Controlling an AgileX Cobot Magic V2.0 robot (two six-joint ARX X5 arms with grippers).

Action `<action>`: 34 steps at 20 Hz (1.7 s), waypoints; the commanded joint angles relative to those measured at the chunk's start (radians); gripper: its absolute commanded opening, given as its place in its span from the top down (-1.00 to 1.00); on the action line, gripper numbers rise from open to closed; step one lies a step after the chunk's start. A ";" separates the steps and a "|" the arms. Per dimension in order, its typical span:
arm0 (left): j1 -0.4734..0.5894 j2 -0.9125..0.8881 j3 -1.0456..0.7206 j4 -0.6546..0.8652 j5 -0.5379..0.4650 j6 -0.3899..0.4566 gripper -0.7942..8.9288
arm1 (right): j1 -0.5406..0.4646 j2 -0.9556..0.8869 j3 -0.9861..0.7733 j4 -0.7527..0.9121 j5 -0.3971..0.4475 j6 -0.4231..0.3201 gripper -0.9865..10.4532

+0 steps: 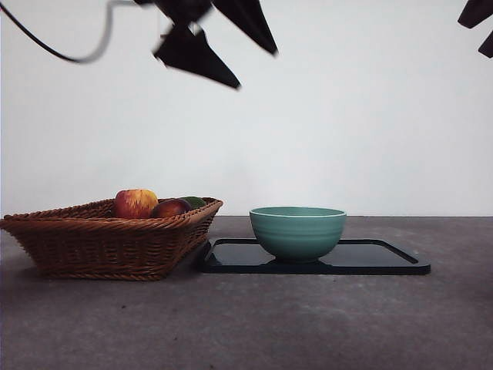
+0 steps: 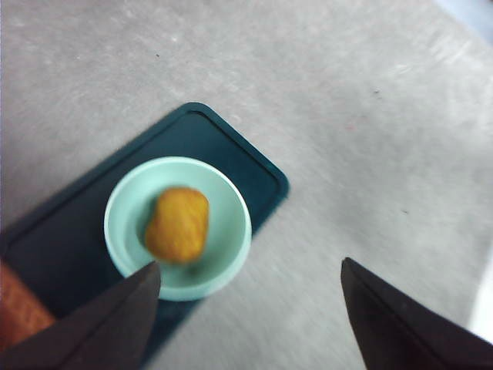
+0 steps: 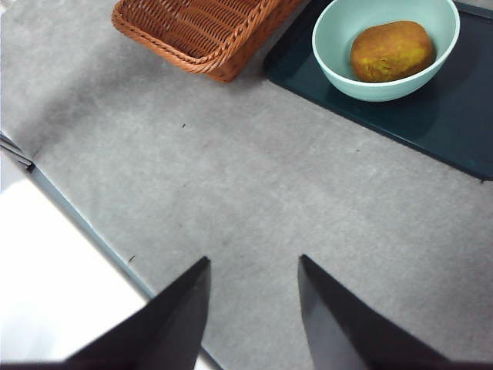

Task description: Pick up the wifruite, put it on the bowl, pick up the plate, put it on desk

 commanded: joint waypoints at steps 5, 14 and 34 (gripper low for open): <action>-0.043 0.247 0.128 0.079 -0.063 0.099 0.07 | 0.006 0.001 0.008 -0.035 -0.006 -0.006 0.51; -0.091 0.412 0.128 0.188 -0.159 0.213 0.07 | 0.006 -0.021 0.008 -0.063 -0.006 0.004 0.51; -0.111 0.502 0.128 0.215 -0.231 0.305 0.41 | 0.006 -0.021 0.008 -0.071 -0.005 0.016 0.51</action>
